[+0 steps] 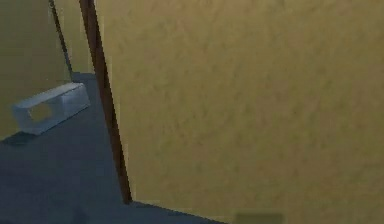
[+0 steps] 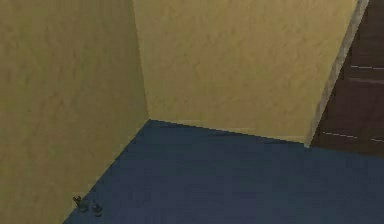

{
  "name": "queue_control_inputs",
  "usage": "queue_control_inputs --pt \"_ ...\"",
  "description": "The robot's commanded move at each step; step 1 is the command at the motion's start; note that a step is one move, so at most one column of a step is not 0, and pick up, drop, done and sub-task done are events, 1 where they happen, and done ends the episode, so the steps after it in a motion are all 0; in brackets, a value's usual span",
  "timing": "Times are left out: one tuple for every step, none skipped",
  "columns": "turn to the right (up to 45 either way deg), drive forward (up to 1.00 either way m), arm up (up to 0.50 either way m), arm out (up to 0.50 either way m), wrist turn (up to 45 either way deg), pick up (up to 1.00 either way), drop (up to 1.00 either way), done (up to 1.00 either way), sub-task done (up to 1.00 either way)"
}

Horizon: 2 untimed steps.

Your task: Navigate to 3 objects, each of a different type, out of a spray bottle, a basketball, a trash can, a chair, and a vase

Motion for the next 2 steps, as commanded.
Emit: queue_control_inputs --pt "-18.0 0.00 0.00 0.00 0.0 0.00 0.00 0.00 0.00" --pt "0.0 0.50 0.00 0.00 0.0 0.00 0.00 0.00 0.00"
